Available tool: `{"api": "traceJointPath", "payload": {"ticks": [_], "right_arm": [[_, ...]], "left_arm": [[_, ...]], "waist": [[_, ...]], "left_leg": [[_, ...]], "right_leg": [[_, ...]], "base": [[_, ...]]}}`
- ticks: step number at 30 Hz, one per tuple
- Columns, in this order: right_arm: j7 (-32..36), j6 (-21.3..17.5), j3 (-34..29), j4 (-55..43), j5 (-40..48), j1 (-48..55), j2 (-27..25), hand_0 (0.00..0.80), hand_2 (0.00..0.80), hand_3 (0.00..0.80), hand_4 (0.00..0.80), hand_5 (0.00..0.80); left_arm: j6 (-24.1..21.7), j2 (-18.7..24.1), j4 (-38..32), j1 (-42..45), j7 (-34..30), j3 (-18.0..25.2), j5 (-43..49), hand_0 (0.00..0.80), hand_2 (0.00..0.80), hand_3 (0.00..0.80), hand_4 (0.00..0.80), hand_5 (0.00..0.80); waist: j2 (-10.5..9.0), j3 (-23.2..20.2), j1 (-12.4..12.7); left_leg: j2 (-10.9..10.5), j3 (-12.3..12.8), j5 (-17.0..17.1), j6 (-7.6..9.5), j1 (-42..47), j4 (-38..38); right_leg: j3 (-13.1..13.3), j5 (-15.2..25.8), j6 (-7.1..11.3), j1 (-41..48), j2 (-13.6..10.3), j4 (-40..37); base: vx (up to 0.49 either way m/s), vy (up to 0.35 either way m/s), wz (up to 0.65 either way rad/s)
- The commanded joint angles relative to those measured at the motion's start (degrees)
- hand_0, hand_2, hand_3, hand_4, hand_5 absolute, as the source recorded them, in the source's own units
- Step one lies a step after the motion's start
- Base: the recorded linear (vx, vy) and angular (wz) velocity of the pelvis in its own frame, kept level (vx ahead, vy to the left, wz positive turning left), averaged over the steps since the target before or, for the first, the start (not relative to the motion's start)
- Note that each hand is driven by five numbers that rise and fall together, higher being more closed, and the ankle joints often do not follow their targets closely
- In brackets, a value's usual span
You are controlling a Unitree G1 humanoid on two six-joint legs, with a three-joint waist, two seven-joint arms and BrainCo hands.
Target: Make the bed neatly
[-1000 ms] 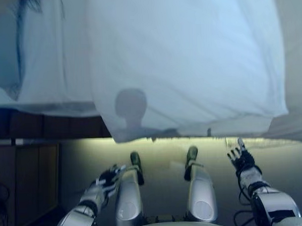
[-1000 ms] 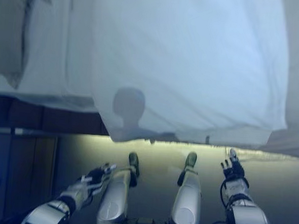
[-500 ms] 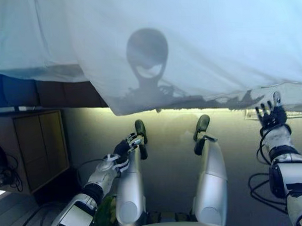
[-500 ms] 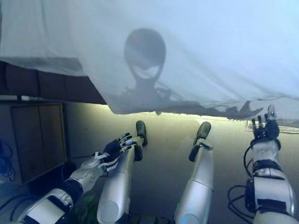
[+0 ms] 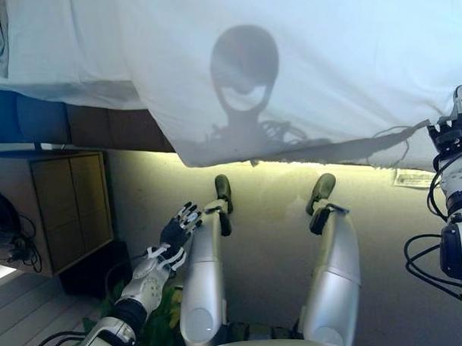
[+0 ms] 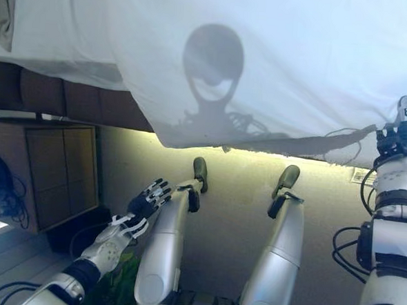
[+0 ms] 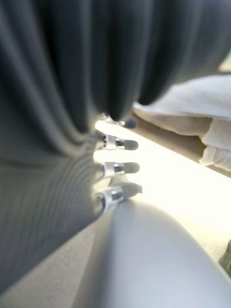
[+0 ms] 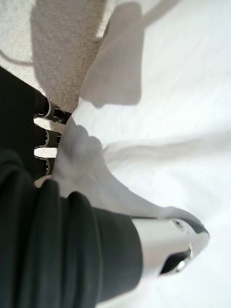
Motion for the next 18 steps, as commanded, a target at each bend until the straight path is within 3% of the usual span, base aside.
{"api": "traceJointPath", "payload": {"ticks": [1, 6, 7, 8, 13, 18], "right_arm": [[1.88, -2.23, 2.33, -4.71, -1.26, -6.46, -6.97, 0.000, 0.000, 0.000, 0.000, 0.000], [1.52, 0.44, 2.08, -4.42, -5.24, -4.70, -6.49, 0.000, 0.000, 0.000, 0.000, 0.000], [1.69, 0.84, 1.91, -3.98, -6.32, -4.06, -6.41, 0.292, 0.292, 0.292, 0.292, 0.292], [2.09, 0.86, 1.84, -3.71, -7.59, -3.32, -6.40, 0.800, 0.800, 0.800, 0.800, 0.800], [5.97, 1.33, 1.13, -2.82, -10.16, 1.04, -5.22, 0.800, 0.800, 0.800, 0.800, 0.800], [7.80, 1.44, 1.30, -2.44, -13.54, 6.07, -0.99, 0.800, 0.800, 0.800, 0.800, 0.800]], "left_arm": [[-0.81, 0.97, -1.70, 6.90, -2.15, -0.54, -0.21, 0.000, 0.000, 0.000, 0.000, 0.000], [-0.95, 0.72, -1.72, 8.17, -3.08, -0.05, 2.00, 0.000, 0.000, 0.000, 0.000, 0.000], [-1.00, 0.70, -1.73, 8.08, -3.16, -0.25, 2.02, 0.000, 0.000, 0.000, 0.000, 0.000], [-1.15, 0.71, -1.87, 8.08, -3.18, -0.60, 1.90, 0.000, 0.000, 0.000, 0.000, 0.000], [-0.67, 0.36, -1.92, 7.89, -2.63, -0.97, 2.92, 0.000, 0.000, 0.000, 0.000, 0.000], [-0.09, -0.27, -0.38, 5.87, -1.68, -0.54, 4.37, 0.000, 0.000, 0.000, 0.000, 0.000]], "waist": [[2.66, -0.26, -0.19], [1.65, -0.26, -0.05], [1.53, -0.26, -0.06], [1.46, -0.26, -0.19], [0.68, -0.26, -0.60], [-1.32, -0.57, -1.11]], "left_leg": [[2.46, -2.39, 1.38, 0.37, 0.43, -2.96], [2.90, -1.63, 2.50, 0.30, 4.21, -5.93], [2.89, -1.48, 2.74, 0.20, 5.19, -6.57], [2.97, -1.26, 2.85, 0.21, 6.19, -7.10], [3.28, -0.09, 3.97, -0.21, 12.73, -11.41], [3.55, 1.07, 5.81, -0.66, 20.78, -18.23]], "right_leg": [[1.46, -2.51, 1.88, 0.89, 0.13, 2.85], [-0.25, -2.16, 1.72, 4.81, 0.97, 0.55], [-0.61, -1.96, 1.78, 5.86, 1.00, -0.15], [-0.81, -1.80, 1.82, 6.78, 0.94, -0.69], [-2.04, -0.56, 2.53, 13.03, 0.86, -5.27], [-3.50, 2.59, 4.17, 21.35, 1.87, -14.07]], "base": [[0.000, 0.000, 0.00], [0.003, 0.016, -0.01], [0.005, 0.062, -0.05], [0.007, 0.082, -0.06], [0.008, 0.081, -0.07], [-0.004, 0.088, 0.00]]}}
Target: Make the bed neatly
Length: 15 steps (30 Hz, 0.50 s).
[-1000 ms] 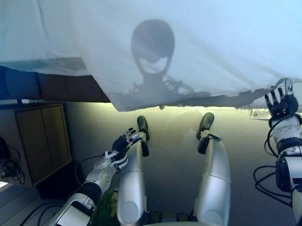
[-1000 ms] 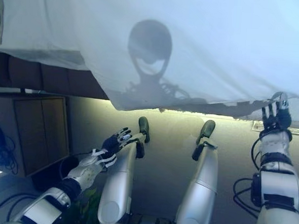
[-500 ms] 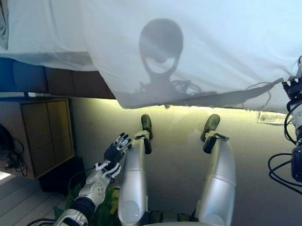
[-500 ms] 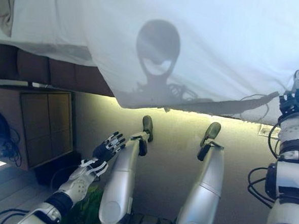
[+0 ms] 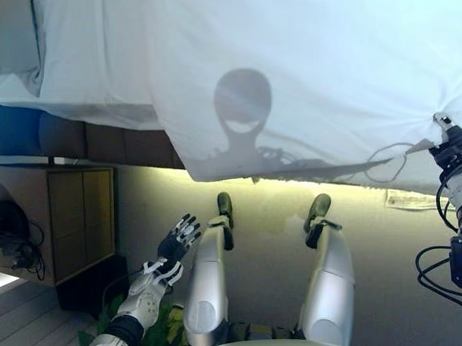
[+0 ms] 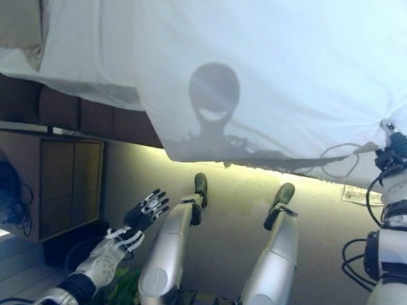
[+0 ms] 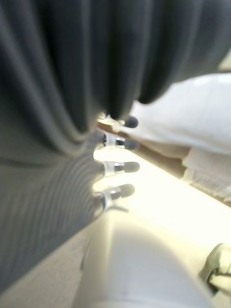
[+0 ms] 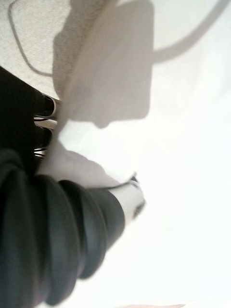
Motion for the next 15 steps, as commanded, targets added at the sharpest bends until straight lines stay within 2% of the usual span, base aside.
{"api": "traceJointPath", "payload": {"ticks": [1, 2, 7, 11, 15], "right_arm": [[2.17, -1.54, 1.49, -2.56, -2.69, 0.15, -0.37, 0.800, 0.800, 0.800, 0.800, 0.800], [2.85, -1.50, 2.09, -2.87, -4.44, 1.40, 0.89, 0.800, 0.800, 0.800, 0.800, 0.800], [5.39, -1.09, 5.24, -4.34, -6.20, 4.71, 6.07, 0.800, 0.800, 0.800, 0.800, 0.800], [6.16, -1.65, 6.17, -5.81, -5.36, 6.29, 8.30, 0.800, 0.800, 0.800, 0.800, 0.800], [5.05, -1.79, 5.72, -9.33, -5.43, 9.12, 10.54, 0.800, 0.800, 0.800, 0.800, 0.800]], "left_arm": [[-0.40, 0.05, 0.55, 1.27, 0.14, -1.20, 2.77, 0.000, 0.000, 0.000, 0.000, 0.000], [-0.17, 0.08, 0.64, 0.55, 0.08, -1.10, 2.45, 0.000, 0.000, 0.000, 0.000, 0.000], [0.86, -0.79, 2.44, -2.76, 1.46, -0.60, 3.49, 0.000, 0.000, 0.000, 0.000, 0.000], [1.90, -2.28, 5.22, -5.50, 2.03, -0.44, 6.01, 0.000, 0.000, 0.000, 0.000, 0.000], [5.83, -4.94, 9.68, -9.56, 2.58, 1.30, 6.79, 0.000, 0.000, 0.000, 0.000, 0.000]], "waist": [[-1.51, -0.71, -1.32], [-2.12, -1.39, -1.39], [-4.60, -4.18, -1.61], [-5.81, -5.96, -2.26], [-7.52, -8.60, -4.07]], "left_leg": [[3.21, 0.35, 2.64, -0.62, 3.27, -5.54], [3.27, 1.14, 4.37, -0.36, 4.26, -7.54], [3.87, 2.39, 6.28, -1.00, 10.42, -14.21], [4.55, 2.97, 7.63, -1.56, 13.74, -17.90], [5.81, 4.66, 7.31, -1.97, 16.74, -18.01]], "right_leg": [[-0.40, 0.24, 3.16, 4.21, 0.39, -3.75], [-1.28, 2.68, 3.11, 5.64, 0.64, -7.10], [-3.65, 5.78, 4.24, 13.19, 2.03, -15.67], [-4.48, 7.15, 4.44, 17.59, 3.29, -20.29], [-4.48, 7.50, 4.20, 20.96, 4.39, -22.62]], "base": [[-0.091, 0.105, -0.06], [-0.091, 0.093, -0.08], [-0.011, 0.053, -0.09], [0.009, 0.059, -0.07], [0.041, 0.050, -0.11]]}}
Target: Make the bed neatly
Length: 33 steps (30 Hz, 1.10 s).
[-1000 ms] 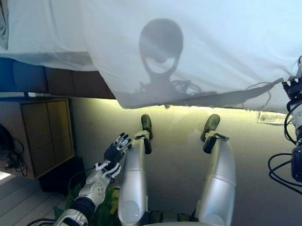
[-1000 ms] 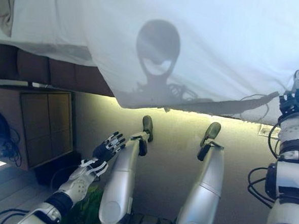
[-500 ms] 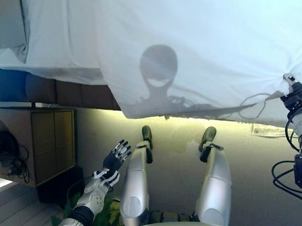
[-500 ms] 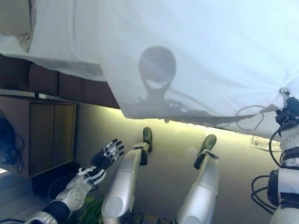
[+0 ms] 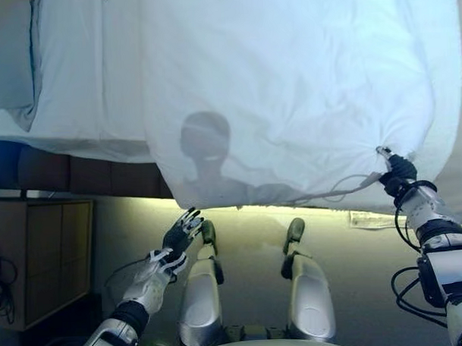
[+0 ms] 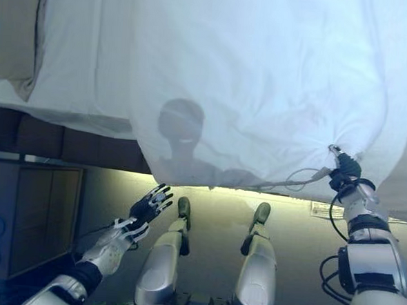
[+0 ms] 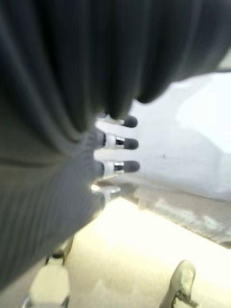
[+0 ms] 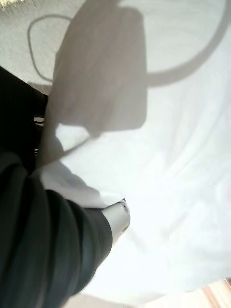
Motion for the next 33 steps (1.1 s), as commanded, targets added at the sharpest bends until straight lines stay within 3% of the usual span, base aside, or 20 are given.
{"api": "traceJointPath", "payload": {"ticks": [1, 4, 8, 18, 24, 33], "right_arm": [[0.67, -1.63, 1.15, -3.18, -0.58, 2.00, 0.62, 0.800, 0.800, 0.800, 0.800, 0.800], [0.48, -1.44, 1.45, -4.27, -1.11, 2.46, 1.37, 0.800, 0.800, 0.800, 0.800, 0.800], [0.20, -1.43, 2.61, -6.89, -2.28, 2.61, 2.13, 0.800, 0.800, 0.800, 0.800, 0.800], [-1.05, -1.74, 4.51, -12.15, 4.05, 2.11, 3.28, 0.800, 0.800, 0.800, 0.800, 0.800], [-3.21, -4.32, 3.59, -20.13, 10.34, 2.20, 3.99, 0.800, 0.800, 0.800, 0.800, 0.800], [-2.92, -7.18, 1.77, -29.49, 12.96, 7.19, 3.89, 0.800, 0.800, 0.800, 0.800, 0.800]], "left_arm": [[3.49, -3.63, 5.21, -3.29, 0.94, 0.83, 2.38, 0.000, 0.000, 0.000, 0.000, 0.000], [6.93, -5.01, 8.29, -7.38, 1.87, 1.75, 1.16, 0.000, 0.000, 0.000, 0.000, 0.000], [14.27, -6.18, 11.72, -12.80, 0.49, 2.70, -7.36, 0.000, 0.000, 0.000, 0.000, 0.000], [40.37, -9.90, 15.94, -15.98, -2.49, 4.73, -33.62, 0.000, 0.000, 0.000, 0.000, 0.000], [43.21, -11.72, 18.91, -14.76, 7.03, 6.08, -38.44, 0.000, 0.000, 0.000, 0.000, 0.000], [44.44, -12.81, 22.52, -11.12, 10.87, 8.87, -40.52, 0.000, 0.000, 0.000, 0.000, 0.000]], "waist": [[-2.02, -6.20, -1.60], [-3.22, -7.47, -2.75], [-5.19, -8.65, -4.33], [-10.42, -9.31, -5.92], [-11.93, -8.92, -6.63], [-13.70, -9.37, -6.91]], "left_leg": [[4.95, 1.53, 1.63, -1.83, -0.64, -0.88], [6.04, 2.22, 1.72, -2.11, 0.67, -0.75], [7.41, 2.71, 1.40, -2.38, 1.28, 0.34], [10.63, 3.18, 0.44, -3.02, 0.76, 1.41], [11.63, 3.45, -0.03, -3.54, 0.27, 1.84], [12.30, 4.20, -0.61, -4.07, 1.32, 1.31]], "right_leg": [[-1.01, -3.14, 2.77, 0.57, -0.93, 2.32], [-0.35, -3.50, 2.48, 2.07, -0.03, 1.84], [0.51, -4.17, 2.02, 2.90, 1.29, 2.14], [1.58, -4.36, 1.55, 3.74, 4.32, 1.29], [2.19, -4.51, 1.41, 3.67, 4.88, 0.85], [1.88, -4.56, 1.84, 5.66, 4.92, -0.91]], "base": [[0.059, 0.009, -0.09], [0.076, -0.012, -0.08], [0.080, -0.084, -0.16], [0.029, -0.148, -0.12], [0.026, -0.069, -0.05], [0.040, -0.045, -0.04]]}}
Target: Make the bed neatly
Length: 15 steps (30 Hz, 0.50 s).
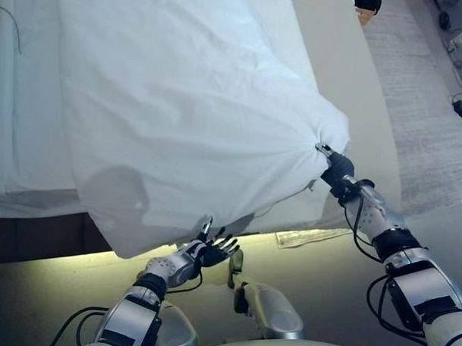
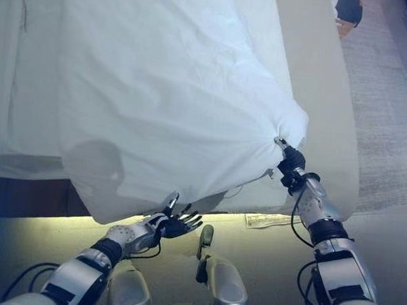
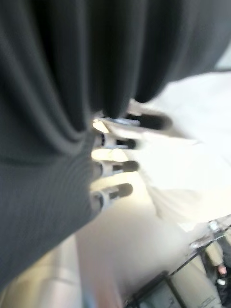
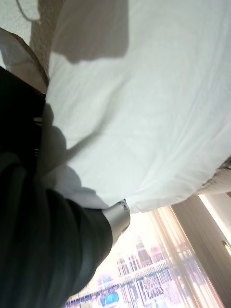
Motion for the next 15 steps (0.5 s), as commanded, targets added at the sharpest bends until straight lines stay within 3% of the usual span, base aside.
{"api": "traceJointPath", "payload": {"ticks": [1, 11, 15], "right_arm": [[0.78, -6.99, -5.43, -4.81, 6.95, 0.60, -4.76, 0.800, 0.800, 0.800, 0.800, 0.800], [1.71, -8.01, -7.21, -7.99, 7.82, 6.16, -3.10, 0.800, 0.800, 0.800, 0.800, 0.800], [2.45, -7.84, -7.72, -8.77, 7.98, 8.68, -2.66, 0.800, 0.800, 0.800, 0.800, 0.800]], "left_arm": [[2.91, -3.04, 3.69, -0.10, 0.79, 2.02, -3.96, 0.000, 0.000, 0.000, 0.000, 0.000], [-0.30, -0.82, 3.73, 0.44, 2.93, 5.76, -9.70, 0.000, 0.000, 0.000, 0.000, 0.000], [-5.89, -0.40, 1.92, 1.12, -1.15, 6.54, -11.22, 0.000, 0.000, 0.000, 0.000, 0.000]], "waist": [[-0.88, -0.60, -0.87], [-3.25, -0.83, -0.89], [-3.71, -1.02, -0.91]], "left_leg": [[4.83, -0.85, 0.79, 0.20, -3.91, 2.06], [6.00, -1.05, 0.27, -0.21, -3.53, 2.27], [6.25, -1.07, 0.18, -0.31, -2.93, 2.08]], "right_leg": [[-0.74, -5.53, 4.34, 1.06, -3.46, 4.96], [-1.13, -5.51, 4.62, 2.44, -2.39, 3.86], [-1.20, -5.49, 4.78, 3.20, -2.11, 3.45]], "base": [[0.050, -0.060, 0.04], [0.036, -0.071, 0.03], [0.038, -0.050, 0.00]]}}
